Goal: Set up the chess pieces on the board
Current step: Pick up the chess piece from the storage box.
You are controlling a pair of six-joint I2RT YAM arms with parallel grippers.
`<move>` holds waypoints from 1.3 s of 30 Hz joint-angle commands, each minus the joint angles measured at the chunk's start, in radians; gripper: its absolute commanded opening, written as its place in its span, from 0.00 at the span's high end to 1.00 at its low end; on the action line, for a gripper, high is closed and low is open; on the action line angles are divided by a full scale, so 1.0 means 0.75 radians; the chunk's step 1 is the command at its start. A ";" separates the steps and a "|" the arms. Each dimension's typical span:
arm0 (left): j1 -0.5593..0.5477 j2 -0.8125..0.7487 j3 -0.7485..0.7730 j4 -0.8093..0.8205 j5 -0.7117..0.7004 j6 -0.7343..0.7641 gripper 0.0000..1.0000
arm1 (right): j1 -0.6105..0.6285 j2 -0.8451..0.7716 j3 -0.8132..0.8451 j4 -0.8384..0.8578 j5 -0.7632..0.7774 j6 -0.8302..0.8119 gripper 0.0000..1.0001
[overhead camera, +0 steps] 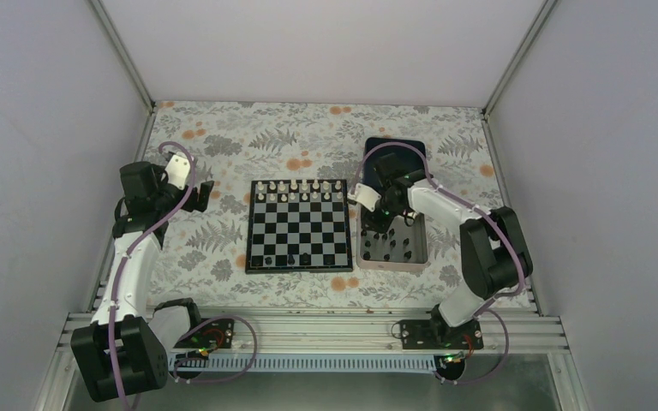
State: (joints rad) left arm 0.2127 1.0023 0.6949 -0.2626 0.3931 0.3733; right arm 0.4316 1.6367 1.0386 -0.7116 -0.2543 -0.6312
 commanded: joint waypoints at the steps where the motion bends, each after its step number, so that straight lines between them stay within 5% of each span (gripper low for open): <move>1: 0.009 -0.014 -0.012 0.029 0.001 -0.011 0.00 | 0.011 -0.048 -0.002 -0.021 -0.024 0.003 0.62; 21: 0.010 -0.003 -0.013 0.035 0.003 -0.011 0.00 | 0.052 0.105 -0.023 -0.007 -0.024 0.001 0.63; 31: 0.011 -0.006 -0.013 0.031 0.005 -0.011 0.00 | 0.045 0.002 -0.027 -0.004 -0.005 0.007 0.88; 39: 0.012 -0.012 -0.014 0.029 0.009 -0.014 0.00 | 0.032 -0.102 0.006 -0.104 0.050 0.017 0.91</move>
State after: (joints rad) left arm 0.2150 1.0023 0.6949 -0.2626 0.3931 0.3733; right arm 0.4625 1.6115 1.0256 -0.7387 -0.2382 -0.6247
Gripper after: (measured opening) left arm 0.999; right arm 0.114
